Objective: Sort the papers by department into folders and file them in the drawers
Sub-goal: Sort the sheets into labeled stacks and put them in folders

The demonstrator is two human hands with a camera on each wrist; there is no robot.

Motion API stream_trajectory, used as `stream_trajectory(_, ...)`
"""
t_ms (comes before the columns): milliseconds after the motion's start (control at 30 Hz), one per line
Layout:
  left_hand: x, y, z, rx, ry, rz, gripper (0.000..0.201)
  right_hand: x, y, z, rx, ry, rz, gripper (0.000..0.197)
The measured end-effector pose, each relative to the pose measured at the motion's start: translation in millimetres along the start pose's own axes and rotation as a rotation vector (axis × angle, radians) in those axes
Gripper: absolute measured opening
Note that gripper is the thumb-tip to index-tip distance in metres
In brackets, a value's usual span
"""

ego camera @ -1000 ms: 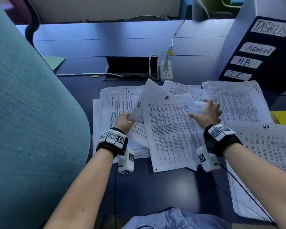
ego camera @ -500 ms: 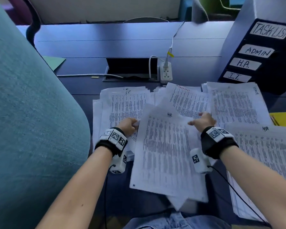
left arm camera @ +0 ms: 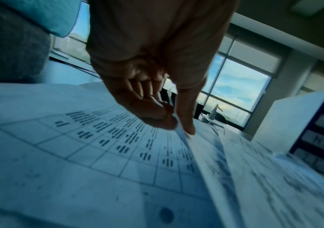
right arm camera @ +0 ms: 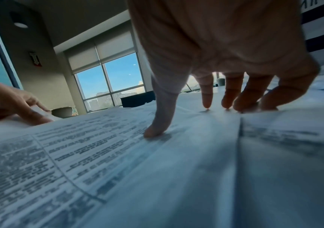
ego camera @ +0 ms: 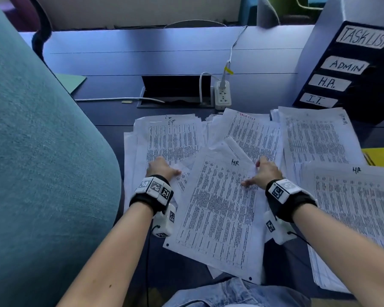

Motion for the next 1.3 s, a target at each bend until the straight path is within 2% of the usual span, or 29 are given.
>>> stream_trajectory(67, -4.5, -1.6, 0.1, -0.040, 0.096, -0.018, 0.036, 0.1, 1.7, -2.2, 0.021, 0.028, 0.008, 0.085)
stream_trajectory(167, -0.4, 2.3, -2.0, -0.181, 0.299, 0.102, 0.023, -1.1, 3.8, -8.8, 0.038, 0.128, 0.004, 0.085)
stream_trajectory(267, 8.4, 11.0, -6.5, -0.327, 0.376, 0.281, 0.010, 1.3, -1.5, -12.5, -0.023, 0.139, -0.007, 0.060)
stream_trajectory(333, 12.4, 15.7, -5.0, -0.390, 0.342, 0.342, 0.011, 2.1, -4.9, -14.2, -0.083, 0.076, -0.031, 0.047)
stream_trajectory(400, 13.6, 16.5, -4.4, -0.326, 0.283, 0.346, 0.015, 0.3, -3.6, -17.2, -0.082, -0.003, -0.087, 0.042)
stream_trajectory(500, 10.9, 9.0, -7.5, -0.073, 0.285, 0.267, 0.016, -1.8, -2.7, -23.5, -0.026, -0.108, -0.196, 0.031)
stream_trajectory(567, 7.9, 3.2, -13.4, 0.058, 0.342, 0.192, 0.021, -6.1, 2.4, -28.7, -0.063, -0.197, -0.285, 0.027)
stream_trajectory(733, 11.4, -2.3, -28.8, 0.124, 0.398, 0.217, 0.018, -25.8, 23.7, -44.4, -0.249, -0.412, -0.454, 0.021)
stream_trajectory(800, 13.7, -3.2, -29.3, 0.058, 0.452, 0.250, 0.016, -33.7, 29.5, -45.9, -0.287, -0.471, -0.492, 0.019)
stream_trajectory(867, 19.4, 2.2, -25.4, -0.136, 0.475, 0.353, 0.014, -38.1, 30.4, -43.5, -0.249, -0.528, -0.512, 0.018)
stream_trajectory(933, 24.6, 11.6, -17.8, -0.341, 0.474, 0.430, 0.022, -37.4, 28.6, -38.5, -0.182, -0.633, -0.490, 0.018)
stream_trajectory(1000, 25.9, 20.6, -11.2, -0.469, 0.502, 0.406, 0.022, -33.8, 27.0, -32.2, -0.104, -0.721, -0.455, 0.024)
stream_trajectory(1067, 22.8, 23.2, -6.0, -0.531, 0.494, 0.378, 0.025, -28.4, 27.2, -26.5, -0.061, -0.790, -0.418, 0.053)
stream_trajectory(1133, 19.0, 23.1, -3.4, -0.613, 0.464, 0.388, 0.027, -20.5, 27.2, -21.9, -0.106, -0.882, -0.346, 0.081)
stream_trajectory(1167, 16.2, 21.9, -3.3, -0.626, 0.448, 0.387, 0.025, -16.2, 27.9, -18.8, -0.175, -0.939, -0.315, 0.086)
stream_trajectory(1233, 11.3, 17.0, -3.7, -0.561, 0.432, 0.367, 0.017, -6.0, 28.3, -12.5, -0.324, -0.971, -0.242, 0.087)
stream_trajectory(1300, 7.1, 10.5, -2.8, -0.438, 0.456, 0.303, 0.024, 0.2, 35.2, -6.7, -0.454, -0.855, -0.210, 0.067)
Point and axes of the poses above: each hand's wrist, its own y-axis away from the middle knuckle, its own z-axis out of the palm, x = y × z, the point moved 3 cm from there along -y, towards the middle knuckle, and after that the axes turned 11 degrees about -y, right-handed, at the moved point
